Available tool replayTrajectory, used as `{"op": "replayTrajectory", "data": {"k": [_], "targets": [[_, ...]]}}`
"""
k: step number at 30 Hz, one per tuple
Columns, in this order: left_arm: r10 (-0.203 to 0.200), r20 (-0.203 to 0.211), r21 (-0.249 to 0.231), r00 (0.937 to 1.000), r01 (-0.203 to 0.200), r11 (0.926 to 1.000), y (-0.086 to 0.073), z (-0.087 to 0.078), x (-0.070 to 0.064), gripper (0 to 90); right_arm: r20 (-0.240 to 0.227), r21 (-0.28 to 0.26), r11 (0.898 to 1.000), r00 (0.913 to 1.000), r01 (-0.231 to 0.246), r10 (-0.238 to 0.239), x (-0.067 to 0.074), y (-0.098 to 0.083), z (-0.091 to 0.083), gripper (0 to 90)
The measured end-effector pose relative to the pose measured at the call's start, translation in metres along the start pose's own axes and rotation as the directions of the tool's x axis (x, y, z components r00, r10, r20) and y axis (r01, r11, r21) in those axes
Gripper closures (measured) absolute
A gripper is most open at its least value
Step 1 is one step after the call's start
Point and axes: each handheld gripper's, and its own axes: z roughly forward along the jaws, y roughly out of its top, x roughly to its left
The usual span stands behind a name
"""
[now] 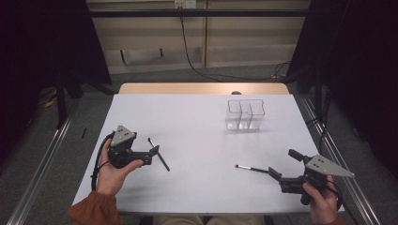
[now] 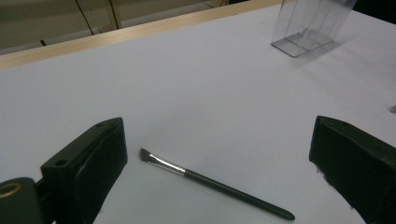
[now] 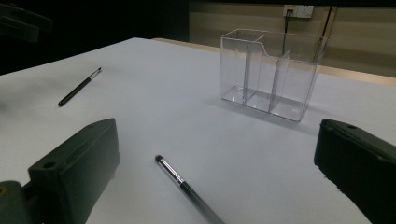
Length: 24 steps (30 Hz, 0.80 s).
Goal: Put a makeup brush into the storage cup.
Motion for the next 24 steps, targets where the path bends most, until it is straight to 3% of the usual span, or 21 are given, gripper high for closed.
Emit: {"op": "replayTrajectory", "data": {"k": [9,12,16,20,22,24], "targets": [[0.002,-0.005,0.083,1.0,-0.001,0.9966,0.002,0.01,-0.001,4.2,0.001,0.004,1.0,1.0,0.001,-0.001,0.0,0.0,0.0,0.0],[0.009,0.002,0.124,1.0,-0.009,0.9922,0.002,0.014,-0.003,4.9,-0.001,0.004,1.0,1.0,0.001,-0.001,0.0,0.0,0.0,0.0],[0.0,-0.018,0.133,0.9998,0.003,0.9911,0.004,0.015,-0.004,7.6,-0.001,0.007,1.0,1.0,-0.003,0.003,0.0,0.0,0.001,0.0],[-0.043,-0.022,0.174,0.9988,0.046,0.9837,0.007,0.016,-0.002,8.8,0.0,0.007,1.0,1.0,-0.004,0.004,0.0,0.0,0.001,0.0],[-0.064,-0.027,0.225,0.9976,0.068,0.972,0.01,0.019,-0.002,9.0,0.0,0.006,1.0,1.0,-0.004,0.004,0.0,0.0,0.001,0.0],[-0.066,-0.029,0.235,0.9974,0.071,0.9693,0.01,0.021,-0.003,9.5,-0.001,0.007,1.0,1.0,-0.004,0.004,0.0,0.0,0.001,0.0]]}}
